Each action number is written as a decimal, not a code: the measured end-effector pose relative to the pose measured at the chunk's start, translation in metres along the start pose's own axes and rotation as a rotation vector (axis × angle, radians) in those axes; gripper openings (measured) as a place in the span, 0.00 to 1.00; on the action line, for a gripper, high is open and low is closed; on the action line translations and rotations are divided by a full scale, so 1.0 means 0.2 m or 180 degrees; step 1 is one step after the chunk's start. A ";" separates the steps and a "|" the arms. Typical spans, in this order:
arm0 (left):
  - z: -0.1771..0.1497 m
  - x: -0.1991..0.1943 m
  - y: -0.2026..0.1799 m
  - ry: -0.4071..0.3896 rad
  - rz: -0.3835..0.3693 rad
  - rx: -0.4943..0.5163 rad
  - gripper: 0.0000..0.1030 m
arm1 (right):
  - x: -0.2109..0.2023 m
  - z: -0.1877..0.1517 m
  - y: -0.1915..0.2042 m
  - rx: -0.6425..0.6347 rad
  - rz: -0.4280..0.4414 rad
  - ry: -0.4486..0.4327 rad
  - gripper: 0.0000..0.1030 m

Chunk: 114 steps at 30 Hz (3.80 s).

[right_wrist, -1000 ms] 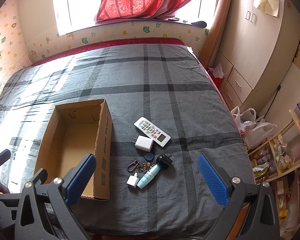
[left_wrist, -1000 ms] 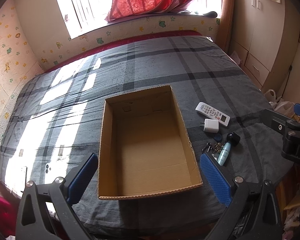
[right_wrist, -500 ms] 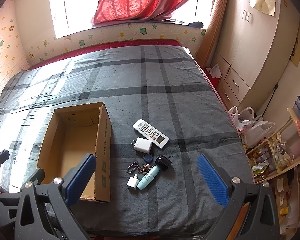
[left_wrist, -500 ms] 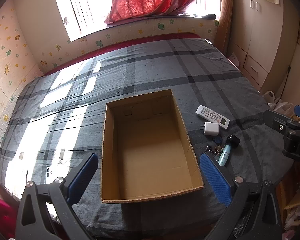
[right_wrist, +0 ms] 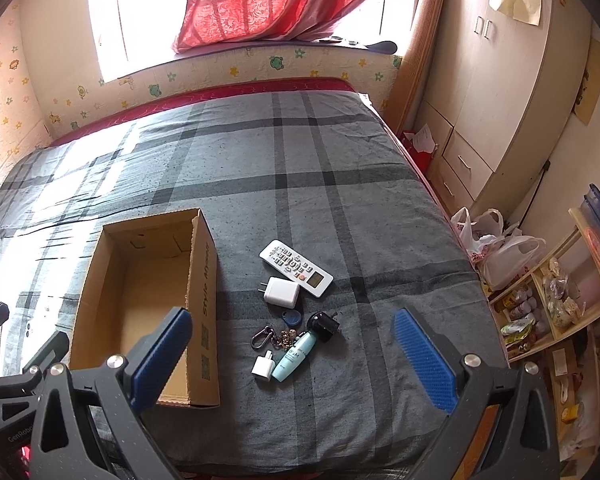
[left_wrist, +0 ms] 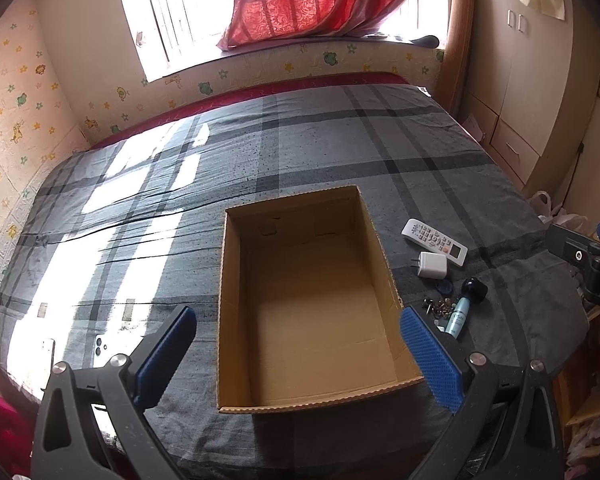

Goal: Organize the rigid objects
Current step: 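Move the left tool to the box wall and close it on the cardboard edge, then grasp the light-blue OSM bottle with the right tool while the left tool holds the box wall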

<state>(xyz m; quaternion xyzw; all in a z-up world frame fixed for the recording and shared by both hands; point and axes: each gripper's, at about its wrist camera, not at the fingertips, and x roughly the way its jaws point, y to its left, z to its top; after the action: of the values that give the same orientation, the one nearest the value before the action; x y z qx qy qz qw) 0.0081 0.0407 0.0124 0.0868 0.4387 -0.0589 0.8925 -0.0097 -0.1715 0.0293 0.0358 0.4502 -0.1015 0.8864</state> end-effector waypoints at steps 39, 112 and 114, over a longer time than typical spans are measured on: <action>-0.24 0.92 0.49 0.0525 -0.0241 -0.0396 0.71 | 0.55 -0.22 -0.07 0.0103 -0.0186 0.0436 1.00; -0.30 1.01 0.44 0.0677 -0.0084 -0.0245 0.12 | 1.29 -0.46 0.00 0.0365 0.0168 0.1499 0.29; -0.30 1.01 0.44 0.0676 -0.0079 -0.0243 0.12 | 1.26 -0.45 -0.01 0.0348 0.0171 0.1473 0.28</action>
<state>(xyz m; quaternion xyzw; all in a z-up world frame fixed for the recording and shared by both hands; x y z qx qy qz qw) 0.1007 0.1325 -0.1750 0.0530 0.5338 -0.0437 0.8428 0.0625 -0.1969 -0.2266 0.1180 0.6341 -0.0912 0.7588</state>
